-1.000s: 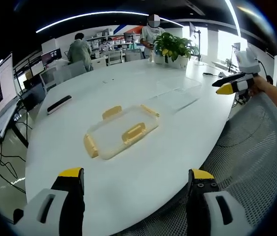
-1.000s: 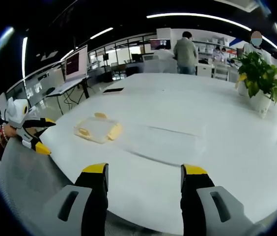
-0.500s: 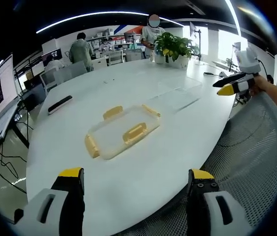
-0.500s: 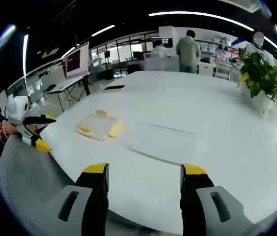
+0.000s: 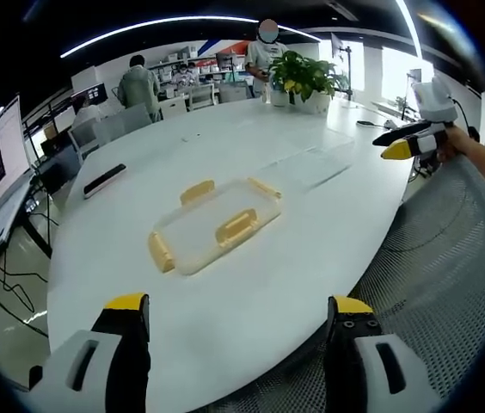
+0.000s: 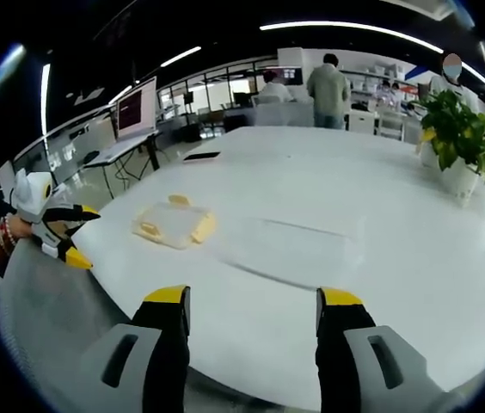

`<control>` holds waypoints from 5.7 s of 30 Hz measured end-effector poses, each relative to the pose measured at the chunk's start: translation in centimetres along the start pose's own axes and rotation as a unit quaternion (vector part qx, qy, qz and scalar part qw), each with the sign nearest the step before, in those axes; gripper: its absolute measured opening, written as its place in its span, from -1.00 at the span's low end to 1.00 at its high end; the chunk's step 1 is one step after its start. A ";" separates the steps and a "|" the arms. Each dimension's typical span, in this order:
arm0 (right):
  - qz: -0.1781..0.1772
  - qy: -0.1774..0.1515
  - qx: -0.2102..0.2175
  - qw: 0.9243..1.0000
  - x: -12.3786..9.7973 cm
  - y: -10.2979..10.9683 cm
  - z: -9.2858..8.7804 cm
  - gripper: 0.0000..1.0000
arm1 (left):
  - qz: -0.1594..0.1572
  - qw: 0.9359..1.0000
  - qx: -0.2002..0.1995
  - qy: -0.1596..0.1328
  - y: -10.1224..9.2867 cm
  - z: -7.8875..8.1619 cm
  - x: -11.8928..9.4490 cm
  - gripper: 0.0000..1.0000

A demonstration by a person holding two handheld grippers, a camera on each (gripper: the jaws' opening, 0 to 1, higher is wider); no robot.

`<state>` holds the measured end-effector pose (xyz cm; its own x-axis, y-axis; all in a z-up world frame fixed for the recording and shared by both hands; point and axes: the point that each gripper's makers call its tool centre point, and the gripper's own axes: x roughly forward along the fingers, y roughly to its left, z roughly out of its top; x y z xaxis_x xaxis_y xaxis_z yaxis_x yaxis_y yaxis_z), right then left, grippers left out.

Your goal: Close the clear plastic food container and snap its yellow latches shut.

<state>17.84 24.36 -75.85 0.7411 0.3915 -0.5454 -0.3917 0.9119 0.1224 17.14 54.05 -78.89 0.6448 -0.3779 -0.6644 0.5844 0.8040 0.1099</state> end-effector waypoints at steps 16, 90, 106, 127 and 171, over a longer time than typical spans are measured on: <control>0.022 0.016 -0.003 1.000 0.2 0.7 -0.3 0.18 | 0.004 1.000 0.006 0.019 0.3 -0.5 0.2 0.76; 0.193 0.152 -0.320 0.915 10.6 5.9 5.4 0.18 | -0.133 0.963 0.195 0.130 8.2 2.2 4.3 0.84; 0.246 0.195 -0.373 0.873 14.1 7.1 4.9 0.16 | -0.229 0.934 0.229 0.152 8.0 1.9 6.8 0.61; 0.302 0.238 -0.415 0.825 18.2 8.4 2.1 0.05 | -0.264 0.909 0.269 0.179 8.1 1.1 10.0 0.14; 0.330 0.269 -0.478 0.768 19.8 9.0 0.9 -0.26 | -0.279 0.882 0.332 0.186 8.4 1.0 10.7 -0.32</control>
<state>29.43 40.45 -84.80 -0.0232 0.3885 -0.9211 -0.9974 -0.0713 -0.0050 29.39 56.31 -84.35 0.0317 -0.3546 -0.9345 0.9987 0.0482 0.0156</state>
